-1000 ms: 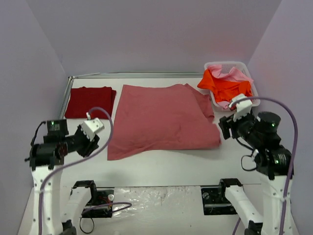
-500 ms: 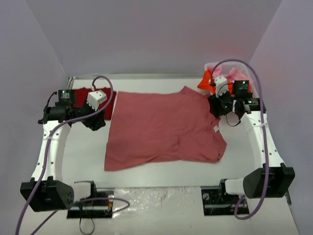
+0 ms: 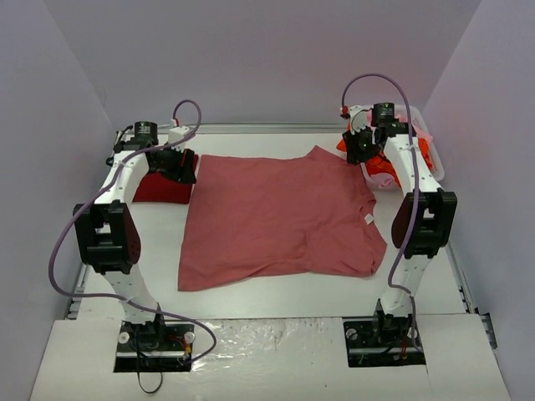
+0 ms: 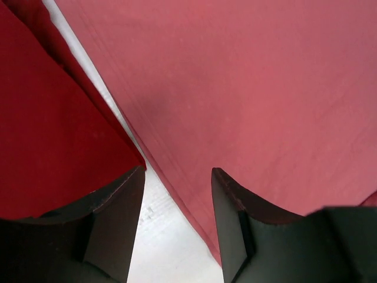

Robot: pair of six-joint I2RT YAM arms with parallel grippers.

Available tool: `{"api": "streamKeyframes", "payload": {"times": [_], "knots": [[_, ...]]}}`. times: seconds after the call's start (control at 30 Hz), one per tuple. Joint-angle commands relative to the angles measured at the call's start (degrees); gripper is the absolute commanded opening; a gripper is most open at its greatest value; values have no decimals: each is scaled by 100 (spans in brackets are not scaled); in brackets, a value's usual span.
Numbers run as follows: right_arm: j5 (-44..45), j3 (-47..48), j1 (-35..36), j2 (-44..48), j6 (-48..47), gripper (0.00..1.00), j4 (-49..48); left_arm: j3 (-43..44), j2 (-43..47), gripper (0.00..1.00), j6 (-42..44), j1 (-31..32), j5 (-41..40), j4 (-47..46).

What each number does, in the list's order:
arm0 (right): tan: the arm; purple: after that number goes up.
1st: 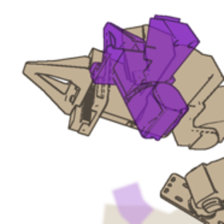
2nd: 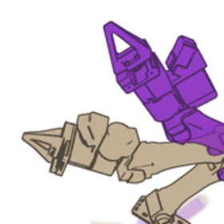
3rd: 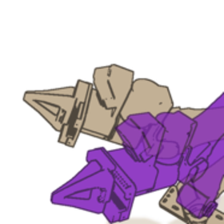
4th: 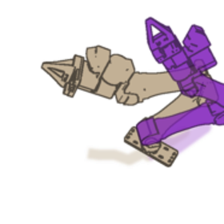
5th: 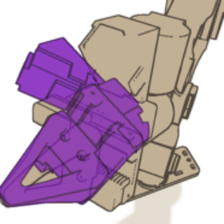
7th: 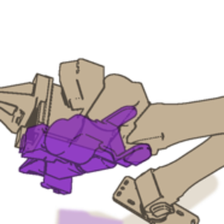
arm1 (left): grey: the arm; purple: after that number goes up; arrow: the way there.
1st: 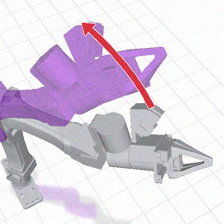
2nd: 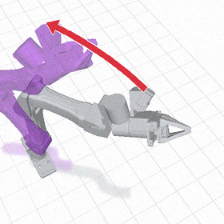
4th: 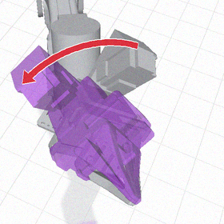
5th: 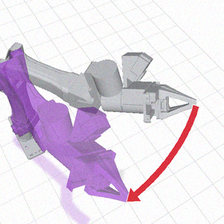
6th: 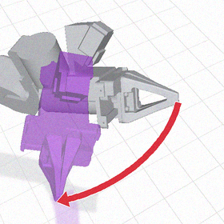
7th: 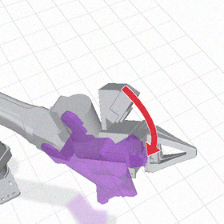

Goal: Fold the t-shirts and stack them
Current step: Flatten out the tshirt

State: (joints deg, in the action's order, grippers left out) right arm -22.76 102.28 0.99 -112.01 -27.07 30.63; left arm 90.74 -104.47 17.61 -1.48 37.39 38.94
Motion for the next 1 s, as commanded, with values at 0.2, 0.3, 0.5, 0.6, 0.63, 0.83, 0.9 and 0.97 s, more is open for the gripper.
{"api": "streamKeyframes", "payload": {"times": [0.2,0.3,0.5,0.6,0.63,0.83,0.9,0.97], "knots": [[878,793,427,-1278,228,0,110,761,-688,48,-363,455,-328,-343],[1002,820,454,-1560,246,0,118,831,-925,48,-442,569,-530,-475],[1230,1118,463,-1912,281,2,118,1339,-1409,48,-679,666,-1303,-817],[1204,1163,454,-1930,273,3,118,1647,-1620,48,-715,719,-1760,-1124],[1187,1154,454,-1930,272,4,118,1718,-1673,48,-697,728,-1865,-1212],[1090,978,454,-1869,220,4,118,2878,-2516,48,-618,736,-1902,-1091],[1072,952,446,-1860,220,4,127,3420,-2929,49,-644,728,-1797,-924],[1142,934,446,-1869,220,4,118,3809,-3349,49,-653,736,-1709,-608]]}}
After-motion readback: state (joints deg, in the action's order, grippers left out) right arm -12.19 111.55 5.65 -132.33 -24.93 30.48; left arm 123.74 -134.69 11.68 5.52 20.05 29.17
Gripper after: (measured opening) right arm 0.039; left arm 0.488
